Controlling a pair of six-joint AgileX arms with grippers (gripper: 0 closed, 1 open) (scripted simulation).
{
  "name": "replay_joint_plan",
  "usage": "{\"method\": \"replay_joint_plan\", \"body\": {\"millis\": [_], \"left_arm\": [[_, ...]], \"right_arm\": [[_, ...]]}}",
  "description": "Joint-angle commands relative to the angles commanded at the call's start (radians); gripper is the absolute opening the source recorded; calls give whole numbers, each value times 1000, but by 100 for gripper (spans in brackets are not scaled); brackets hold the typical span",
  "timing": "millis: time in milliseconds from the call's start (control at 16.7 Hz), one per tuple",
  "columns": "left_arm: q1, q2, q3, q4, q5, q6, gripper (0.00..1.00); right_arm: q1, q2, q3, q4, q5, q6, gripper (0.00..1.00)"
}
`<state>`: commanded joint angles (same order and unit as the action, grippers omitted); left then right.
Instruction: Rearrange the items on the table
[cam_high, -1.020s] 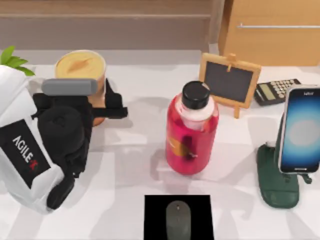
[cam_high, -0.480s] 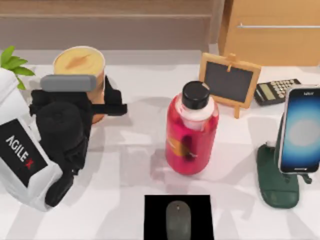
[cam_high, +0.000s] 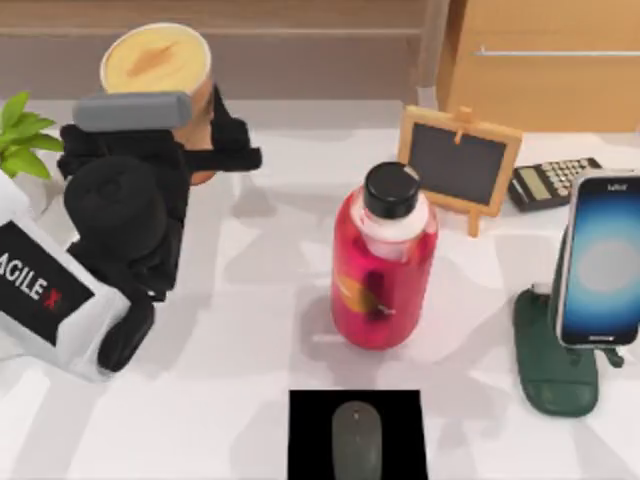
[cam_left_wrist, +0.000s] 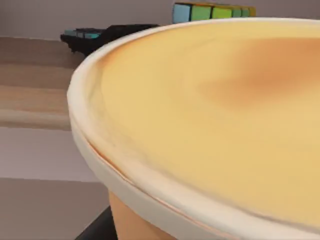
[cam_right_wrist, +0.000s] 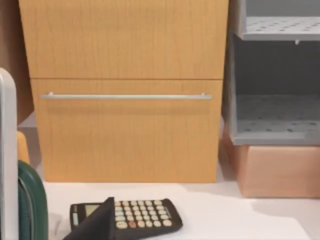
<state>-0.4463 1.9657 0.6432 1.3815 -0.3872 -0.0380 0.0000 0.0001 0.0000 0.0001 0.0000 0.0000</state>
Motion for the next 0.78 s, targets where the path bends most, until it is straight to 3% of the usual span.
{"method": "replay_joint_plan", "body": {"millis": [300, 780], "left_arm": [[7, -92, 168, -149, 41, -3, 0], [56, -93, 491, -544, 99, -4, 0]], "right_arm": [[0, 0, 0, 0, 0, 0, 100], [0, 0, 0, 0, 0, 0, 100]]}}
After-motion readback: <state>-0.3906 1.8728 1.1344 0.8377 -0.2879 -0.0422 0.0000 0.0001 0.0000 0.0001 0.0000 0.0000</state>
